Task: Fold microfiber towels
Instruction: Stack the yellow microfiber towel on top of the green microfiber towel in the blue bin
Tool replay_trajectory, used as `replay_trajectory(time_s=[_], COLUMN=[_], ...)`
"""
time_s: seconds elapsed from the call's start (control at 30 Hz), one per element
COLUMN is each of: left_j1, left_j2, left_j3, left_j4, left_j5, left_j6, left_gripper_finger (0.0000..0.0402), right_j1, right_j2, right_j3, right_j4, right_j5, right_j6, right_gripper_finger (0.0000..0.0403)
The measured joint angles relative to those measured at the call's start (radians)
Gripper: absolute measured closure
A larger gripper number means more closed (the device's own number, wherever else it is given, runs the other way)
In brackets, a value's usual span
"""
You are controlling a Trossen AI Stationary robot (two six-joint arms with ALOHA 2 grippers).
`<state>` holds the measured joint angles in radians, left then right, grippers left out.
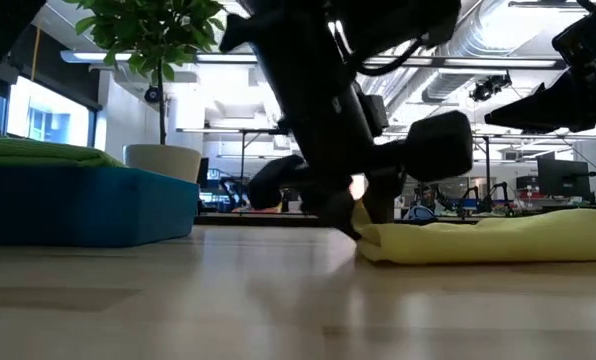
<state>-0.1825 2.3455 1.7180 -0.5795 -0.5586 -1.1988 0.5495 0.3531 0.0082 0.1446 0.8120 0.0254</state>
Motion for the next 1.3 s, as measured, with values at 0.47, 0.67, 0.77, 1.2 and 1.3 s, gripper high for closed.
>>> replay_trajectory(time_s=[0.47, 0.67, 0.77, 1.2, 1.3], left_j1=[0.013, 0.031, 0.039, 0.074, 0.085], left_j2=[-0.049, -0.144, -0.209, -0.434, -0.473], left_j3=[-0.004, -0.006, -0.006, -0.004, -0.036], left_j4=[-0.072, -0.298, -0.421, -0.989, -0.982], left_j5=[0.127, 0.231, 0.242, 0.233, 0.210], left_j6=[0.205, 0.303, 0.340, 0.364, 0.377], left_gripper_finger=[0.0394, 0.0398, 0.0397, 0.0397, 0.0397], right_j1=[0.000, 0.000, 0.000, 0.000, 0.000], right_j2=[0.000, 0.000, 0.001, 0.002, 0.001], right_j3=[0.000, 0.000, 0.000, 0.000, 0.000], right_j4=[-0.023, -0.037, -0.038, -0.060, -0.061], right_j5=[0.000, 0.000, 0.000, 0.000, 0.000], right_j6=[0.000, 0.000, 0.000, 0.000, 0.000], right_gripper_finger=[0.0287, 0.0287, 0.0287, 0.0287, 0.0287])
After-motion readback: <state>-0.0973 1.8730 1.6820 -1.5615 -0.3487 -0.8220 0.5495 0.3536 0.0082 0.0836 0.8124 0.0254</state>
